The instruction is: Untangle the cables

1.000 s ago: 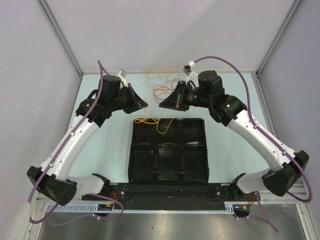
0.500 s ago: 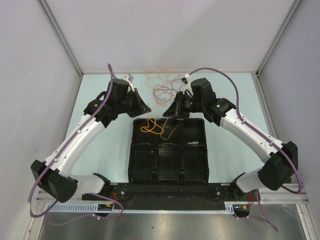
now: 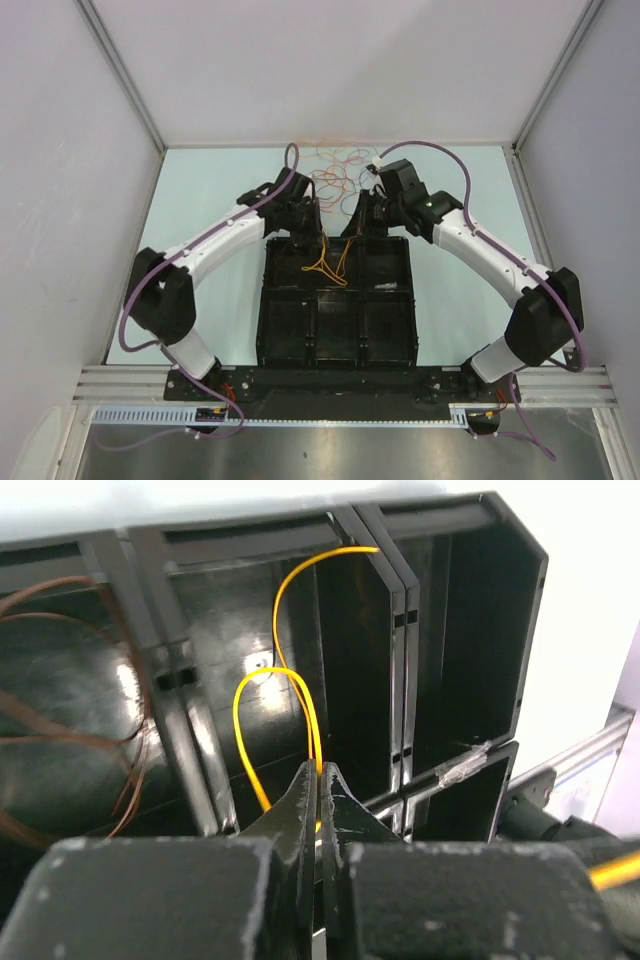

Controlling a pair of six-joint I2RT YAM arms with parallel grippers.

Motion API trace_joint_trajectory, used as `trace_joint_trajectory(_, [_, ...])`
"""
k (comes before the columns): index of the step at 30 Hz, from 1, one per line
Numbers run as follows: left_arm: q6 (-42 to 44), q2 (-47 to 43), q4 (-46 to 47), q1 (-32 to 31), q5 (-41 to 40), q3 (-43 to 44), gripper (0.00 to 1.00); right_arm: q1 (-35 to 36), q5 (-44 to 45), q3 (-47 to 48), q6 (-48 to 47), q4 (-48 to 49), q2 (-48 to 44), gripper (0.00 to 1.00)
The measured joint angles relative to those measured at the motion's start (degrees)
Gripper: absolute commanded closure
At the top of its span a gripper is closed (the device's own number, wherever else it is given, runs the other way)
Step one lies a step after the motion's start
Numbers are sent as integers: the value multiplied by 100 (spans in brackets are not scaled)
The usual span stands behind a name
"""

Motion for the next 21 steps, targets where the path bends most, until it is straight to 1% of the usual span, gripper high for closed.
trace_joint_trajectory(6, [245, 584, 216, -79, 380, 138, 100, -31, 197, 0, -216, -260, 79, 100])
trace_joint_trajectory(11, [439, 1005, 256, -101, 544, 553, 99, -142, 280, 2, -323, -348, 201, 100])
trace_joint_trajectory(15, [529, 1314, 330, -101, 695, 852, 100, -365, 302, 2, -365, -404, 345, 100])
trace_joint_trajectory(21, [737, 1563, 319, -107, 636, 1071, 100, -581, 299, 177, -562, -584, 603, 100])
